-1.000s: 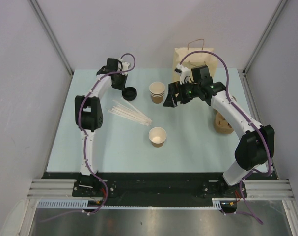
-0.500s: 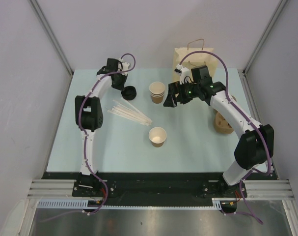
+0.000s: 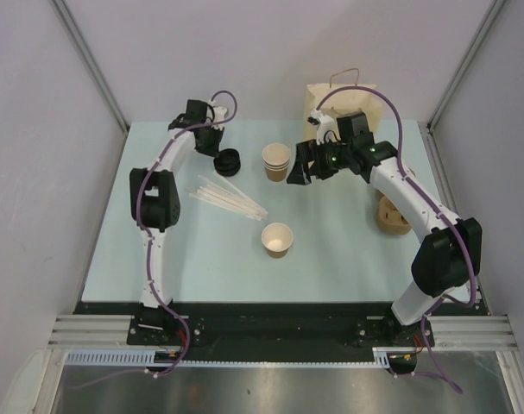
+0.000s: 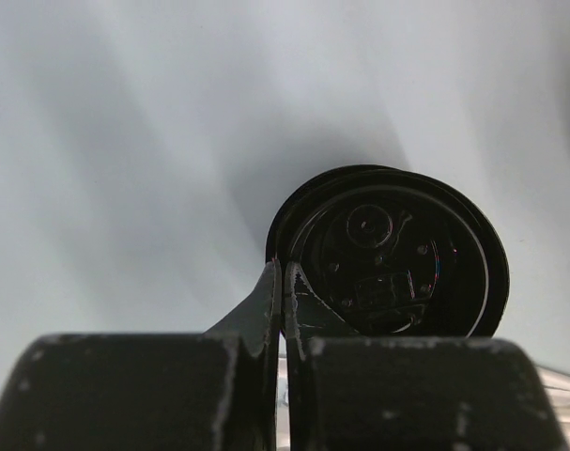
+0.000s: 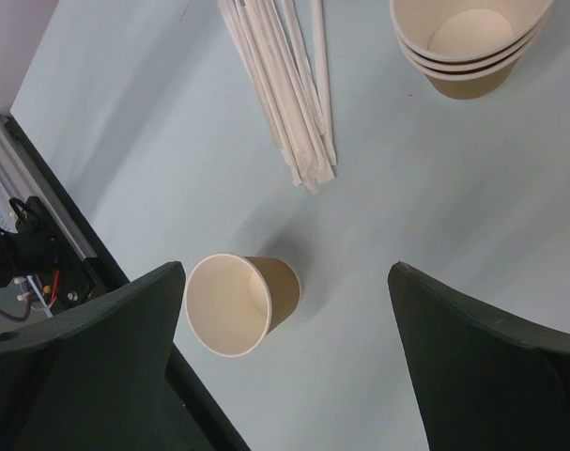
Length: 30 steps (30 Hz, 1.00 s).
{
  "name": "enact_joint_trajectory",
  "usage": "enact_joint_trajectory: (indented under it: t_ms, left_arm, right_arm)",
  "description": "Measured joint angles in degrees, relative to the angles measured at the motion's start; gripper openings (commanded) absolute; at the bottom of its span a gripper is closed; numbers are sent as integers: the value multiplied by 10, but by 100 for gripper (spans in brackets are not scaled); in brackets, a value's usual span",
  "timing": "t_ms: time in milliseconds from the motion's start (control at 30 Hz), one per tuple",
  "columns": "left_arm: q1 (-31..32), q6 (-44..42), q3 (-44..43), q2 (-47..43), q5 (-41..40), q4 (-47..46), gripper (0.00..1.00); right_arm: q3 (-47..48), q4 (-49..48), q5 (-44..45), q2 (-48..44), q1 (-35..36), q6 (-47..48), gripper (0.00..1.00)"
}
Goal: Pack the takeout coffee
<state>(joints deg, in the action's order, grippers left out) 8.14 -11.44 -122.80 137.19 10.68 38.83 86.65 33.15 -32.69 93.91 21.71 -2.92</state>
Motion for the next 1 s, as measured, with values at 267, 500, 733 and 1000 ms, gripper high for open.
enact_joint_trajectory:
  t_ms: [267,500,733,1000]
  left_arm:
    - [0,5,-5,-30,11,10,0]
    - [0,9,-26,-54,47,50,0]
    - [1,9,41,-191,185,109,0]
    - [45,-28,141,-356,384,203,0]
  right_arm:
    - [2,0,-2,1,-2,0,95]
    - [33,24,-9,3,-13,30,99]
    - [107,85,-27,-12,-34,145,100]
    - [36,80,-39,-199,10,347,100]
